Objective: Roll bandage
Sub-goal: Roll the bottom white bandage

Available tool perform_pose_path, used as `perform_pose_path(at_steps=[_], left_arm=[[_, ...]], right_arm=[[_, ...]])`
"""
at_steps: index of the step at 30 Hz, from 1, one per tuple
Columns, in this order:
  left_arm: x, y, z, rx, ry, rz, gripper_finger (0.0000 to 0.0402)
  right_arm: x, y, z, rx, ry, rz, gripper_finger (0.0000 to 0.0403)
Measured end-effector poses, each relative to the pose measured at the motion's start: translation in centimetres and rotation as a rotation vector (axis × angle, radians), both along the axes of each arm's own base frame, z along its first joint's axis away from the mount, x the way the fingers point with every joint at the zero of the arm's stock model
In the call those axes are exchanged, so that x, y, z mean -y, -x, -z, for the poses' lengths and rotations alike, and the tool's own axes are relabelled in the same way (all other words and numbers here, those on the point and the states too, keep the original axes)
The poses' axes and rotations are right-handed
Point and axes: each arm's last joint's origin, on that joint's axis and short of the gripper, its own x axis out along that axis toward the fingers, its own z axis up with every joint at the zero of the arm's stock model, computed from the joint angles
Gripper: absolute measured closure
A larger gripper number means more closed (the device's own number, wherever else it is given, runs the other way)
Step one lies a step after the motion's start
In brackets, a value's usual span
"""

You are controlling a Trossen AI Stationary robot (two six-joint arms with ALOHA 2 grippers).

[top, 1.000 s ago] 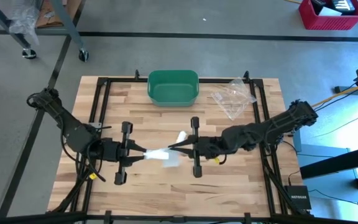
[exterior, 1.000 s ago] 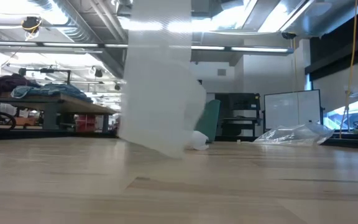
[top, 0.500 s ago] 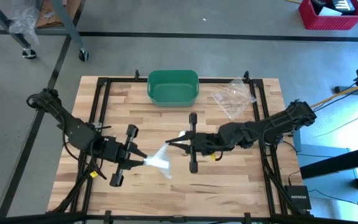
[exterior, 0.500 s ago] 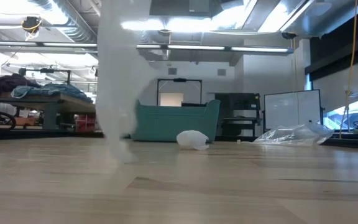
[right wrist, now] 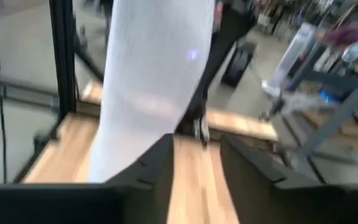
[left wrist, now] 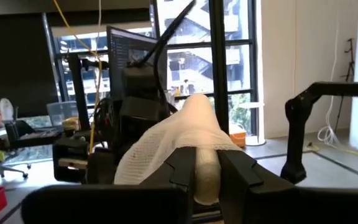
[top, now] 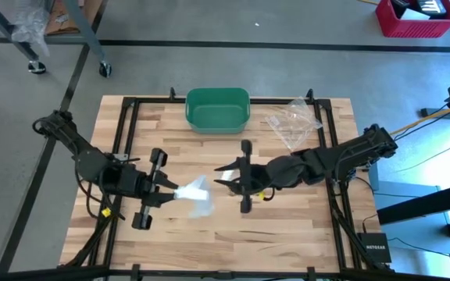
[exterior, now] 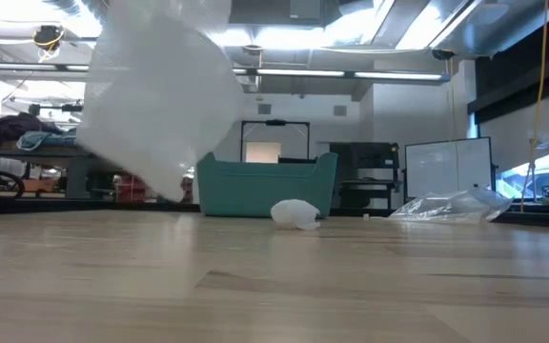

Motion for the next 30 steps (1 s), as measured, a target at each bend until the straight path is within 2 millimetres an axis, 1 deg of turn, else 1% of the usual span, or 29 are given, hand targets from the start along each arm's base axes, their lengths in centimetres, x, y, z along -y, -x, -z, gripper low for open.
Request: perform_pose_path(at_steps=[3, 6, 8, 10, 13, 17, 19, 20, 22, 24, 27, 30], left_arm=[[0.0, 0.0, 0.1, -0.015, -0.001, 0.000, 0.0368], [0.0, 0.0, 0.2, -0.024, -0.009, -0.003, 0.0368], [0.0, 0.0, 0.4, -0.043, -0.024, -0.003, 0.0368], [0.1, -0.1, 0.7, -0.063, -0.040, -0.003, 0.0368], [0.1, -0.1, 0.8, -0.072, -0.040, -0.002, 0.0368], [0.1, -0.1, 0.8, -0.069, -0.034, -0.001, 0.0368], [0.0, -0.1, 0.7, -0.065, -0.031, -0.003, 0.0368], [0.0, -0.1, 0.7, -0.060, -0.029, -0.003, 0.0368], [0.0, -0.1, 0.6, -0.056, -0.025, -0.004, 0.0368], [0.0, -0.2, 0.6, -0.055, -0.025, -0.007, 0.0368], [-0.2, -0.3, 0.6, -0.053, -0.022, -0.016, 0.0368], [-0.4, -0.7, 0.7, -0.057, -0.010, -0.029, 0.0368]], right_arm=[[0.2, 0.9, -0.4, -0.125, 0.010, 0.005, 0.0239], [0.4, 1.9, -0.4, -0.218, -0.013, -0.018, 0.0218], [0.4, 2.0, 0.4, -0.250, -0.011, -0.030, 0.0212], [0.5, 1.9, 1.9, -0.267, -0.001, -0.032, 0.0210], [1.0, 1.8, 4.5, -0.200, -0.006, -0.041, 0.0210], [2.4, 1.4, 8.9, 0.004, -0.044, -0.060, 0.0210], [3.0, 1.3, 10.5, 0.105, -0.073, -0.046, 0.0210], [3.3, 1.4, 11.1, 0.152, -0.089, -0.036, 0.0210], [3.7, 1.4, 11.7, 0.211, -0.108, -0.026, 0.0210], [3.8, 1.6, 12.2, 0.220, -0.128, -0.023, 0.0210], [3.7, 1.4, 12.1, 0.256, -0.210, -0.029, 0.0210], [3.4, 0.9, 11.9, 0.272, -0.259, -0.083, 0.0210]])
